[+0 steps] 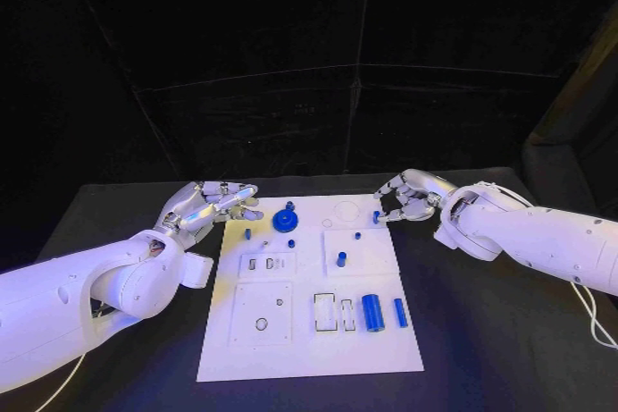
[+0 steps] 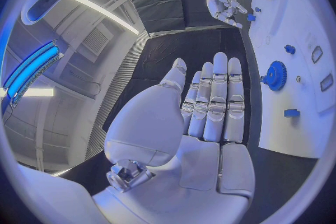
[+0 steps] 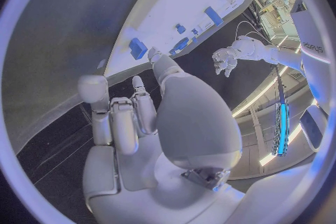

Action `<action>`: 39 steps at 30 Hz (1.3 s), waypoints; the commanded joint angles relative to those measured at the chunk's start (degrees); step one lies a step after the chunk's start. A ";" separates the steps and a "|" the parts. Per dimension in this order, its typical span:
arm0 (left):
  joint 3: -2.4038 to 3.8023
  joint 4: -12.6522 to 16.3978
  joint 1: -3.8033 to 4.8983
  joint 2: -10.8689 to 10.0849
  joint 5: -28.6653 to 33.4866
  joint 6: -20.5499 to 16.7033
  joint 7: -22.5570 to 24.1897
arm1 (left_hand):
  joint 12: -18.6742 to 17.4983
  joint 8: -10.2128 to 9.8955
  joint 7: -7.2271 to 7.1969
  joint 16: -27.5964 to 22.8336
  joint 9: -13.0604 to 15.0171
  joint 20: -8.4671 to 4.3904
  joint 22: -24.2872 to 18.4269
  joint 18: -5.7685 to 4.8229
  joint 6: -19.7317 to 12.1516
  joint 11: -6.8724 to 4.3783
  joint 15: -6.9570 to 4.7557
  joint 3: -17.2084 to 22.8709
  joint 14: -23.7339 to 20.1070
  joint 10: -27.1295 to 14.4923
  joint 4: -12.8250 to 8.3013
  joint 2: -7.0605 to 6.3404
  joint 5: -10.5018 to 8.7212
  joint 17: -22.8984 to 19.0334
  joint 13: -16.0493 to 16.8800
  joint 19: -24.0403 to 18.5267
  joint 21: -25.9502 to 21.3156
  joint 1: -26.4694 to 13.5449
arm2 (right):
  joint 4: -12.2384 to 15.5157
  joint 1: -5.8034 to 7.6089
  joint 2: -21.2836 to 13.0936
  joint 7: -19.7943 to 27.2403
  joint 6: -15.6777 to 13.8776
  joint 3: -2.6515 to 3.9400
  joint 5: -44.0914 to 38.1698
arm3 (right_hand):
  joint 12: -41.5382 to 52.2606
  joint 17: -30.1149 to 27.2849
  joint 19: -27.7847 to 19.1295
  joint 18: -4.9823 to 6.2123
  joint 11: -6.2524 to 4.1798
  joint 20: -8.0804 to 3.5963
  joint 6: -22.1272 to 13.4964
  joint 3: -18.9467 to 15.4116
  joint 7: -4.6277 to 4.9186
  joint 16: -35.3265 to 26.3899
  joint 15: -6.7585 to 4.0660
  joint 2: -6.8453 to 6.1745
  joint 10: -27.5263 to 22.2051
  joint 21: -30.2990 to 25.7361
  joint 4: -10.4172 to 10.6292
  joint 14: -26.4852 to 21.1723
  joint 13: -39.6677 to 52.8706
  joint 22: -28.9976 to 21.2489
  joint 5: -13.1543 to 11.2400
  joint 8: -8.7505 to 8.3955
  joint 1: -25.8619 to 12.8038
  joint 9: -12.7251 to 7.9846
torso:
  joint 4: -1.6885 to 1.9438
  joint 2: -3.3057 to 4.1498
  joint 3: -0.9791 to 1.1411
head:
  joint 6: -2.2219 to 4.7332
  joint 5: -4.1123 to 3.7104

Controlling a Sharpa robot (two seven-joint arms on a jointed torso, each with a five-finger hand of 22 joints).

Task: Assemble the parts on the task board

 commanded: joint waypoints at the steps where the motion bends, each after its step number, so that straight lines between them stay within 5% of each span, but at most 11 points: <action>1: 0.03 -0.01 0.04 0.10 -0.32 0.83 0.16 | -0.34 -0.17 -0.16 -0.13 0.09 0.12 -0.06 0.44 0.35 -0.17 0.05 -0.04 0.17 -0.24 -0.30 0.70 0.11 0.06 -0.06 0.41 0.05 0.07 | -0.33 -0.28 0.20 0.04 1.02 0.01 -1.56 | -0.26 9.99 -0.39 -0.70 -0.07 -0.05 -0.41 -0.44 -0.05 -0.29 0.27 -0.13 -0.43 -0.31 0.18 4.88 3.40 -0.07 0.41 -0.15 -0.47 -0.04 | -0.12 -0.03 -0.04 | -0.18 0.22; 16: -0.07 -0.07 -0.01 0.11 -0.32 0.64 0.10 | -0.44 -0.20 -0.14 -0.15 0.08 0.11 -0.08 0.44 0.36 -0.14 0.05 -0.12 0.17 -0.29 -0.36 0.63 0.10 0.12 -0.09 0.43 0.03 0.06 | -1.71 -1.02 1.58 -0.50 0.57 0.03 -1.45 | 0.52 10.77 0.01 -0.76 -0.20 0.02 1.95 -1.07 -0.24 -0.02 0.25 1.93 0.28 0.14 0.77 5.06 4.30 0.55 0.77 1.32 -0.58 0.56 | -0.08 0.08 0.00 | -0.24 0.27; 23: -0.13 -0.14 -0.02 0.12 -0.32 0.62 0.06 | -0.53 -0.24 -0.11 -0.18 0.06 0.11 -0.09 0.43 0.35 -0.12 0.06 -0.17 0.17 -0.34 -0.40 0.59 0.10 0.16 -0.12 0.45 0.01 0.06 | -2.48 -1.05 2.36 -0.25 1.40 0.04 -1.44 | 1.16 10.81 0.18 -0.77 -1.13 -0.55 6.37 0.14 -1.30 -0.01 -0.48 4.13 0.96 0.33 0.48 5.07 5.10 0.76 -1.67 3.16 -0.10 1.11 | -0.15 0.08 -0.04 | -0.39 0.42; 39: -0.18 -0.23 -0.03 0.08 -0.32 0.51 -0.11 | -0.53 -0.24 -0.11 -0.18 0.06 0.11 -0.09 0.43 0.35 -0.12 0.06 -0.17 0.17 -0.34 -0.40 0.59 0.10 0.16 -0.12 0.45 0.01 0.06 | -3.21 -1.06 2.91 -0.63 2.35 0.04 -1.93 | 1.40 11.09 0.30 -0.82 -1.45 -0.85 7.23 0.60 -1.61 0.08 -0.78 4.42 1.26 0.45 0.07 5.13 5.43 0.96 -2.02 3.24 0.17 1.02 | -0.11 0.01 -0.06 | -0.67 0.36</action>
